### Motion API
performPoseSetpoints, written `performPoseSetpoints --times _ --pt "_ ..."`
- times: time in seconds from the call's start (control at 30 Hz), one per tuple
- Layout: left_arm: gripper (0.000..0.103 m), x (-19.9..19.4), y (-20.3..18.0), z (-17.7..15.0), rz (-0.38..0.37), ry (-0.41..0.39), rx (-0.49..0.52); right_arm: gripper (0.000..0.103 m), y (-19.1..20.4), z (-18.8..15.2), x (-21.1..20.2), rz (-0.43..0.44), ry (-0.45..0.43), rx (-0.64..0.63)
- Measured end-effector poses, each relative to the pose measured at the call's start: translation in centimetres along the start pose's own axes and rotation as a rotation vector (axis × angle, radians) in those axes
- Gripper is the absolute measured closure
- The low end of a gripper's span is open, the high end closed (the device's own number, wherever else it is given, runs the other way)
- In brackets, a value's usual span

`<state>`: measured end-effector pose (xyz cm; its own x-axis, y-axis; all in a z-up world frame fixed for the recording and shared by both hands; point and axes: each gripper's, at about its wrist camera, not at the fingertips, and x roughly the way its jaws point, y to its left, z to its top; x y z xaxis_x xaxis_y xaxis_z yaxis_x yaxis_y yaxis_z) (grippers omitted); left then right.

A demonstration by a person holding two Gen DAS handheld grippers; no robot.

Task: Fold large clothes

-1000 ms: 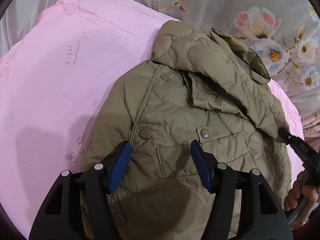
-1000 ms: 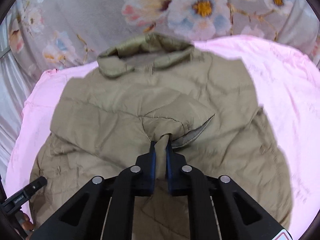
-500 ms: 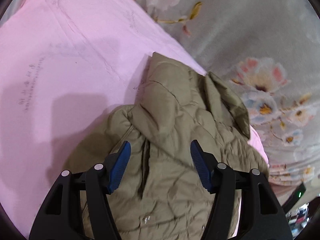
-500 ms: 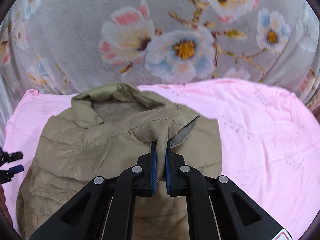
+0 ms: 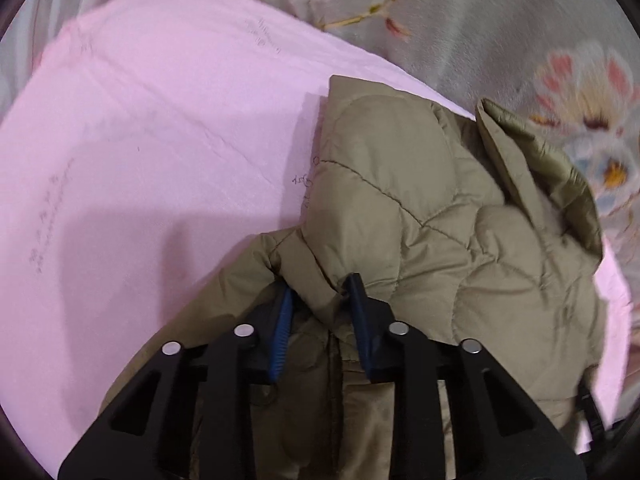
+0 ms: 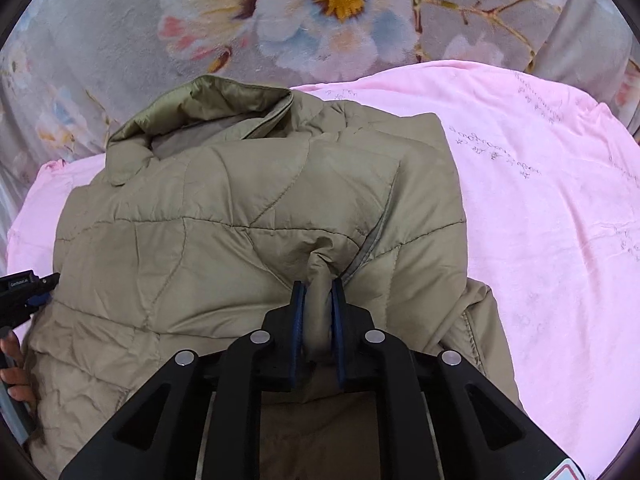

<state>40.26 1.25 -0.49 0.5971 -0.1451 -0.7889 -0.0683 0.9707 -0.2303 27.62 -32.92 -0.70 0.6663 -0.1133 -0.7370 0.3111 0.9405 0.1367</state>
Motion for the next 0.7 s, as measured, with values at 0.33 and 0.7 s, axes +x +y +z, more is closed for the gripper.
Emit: performPoseSetpoints --times 0.33,0.7 --pt "0.089 -2.3 -0.2 -3.6 0.095 -0.089 0.133 0.089 -0.5 -2.8 -1.9 0.025 0.017 0.018" --pt "0.091 -7.9 2.9 -10.6 0.102 -0.103 0.177 0.089 -2.2 -9.4 -7.5 0.080 0.030 0.059"
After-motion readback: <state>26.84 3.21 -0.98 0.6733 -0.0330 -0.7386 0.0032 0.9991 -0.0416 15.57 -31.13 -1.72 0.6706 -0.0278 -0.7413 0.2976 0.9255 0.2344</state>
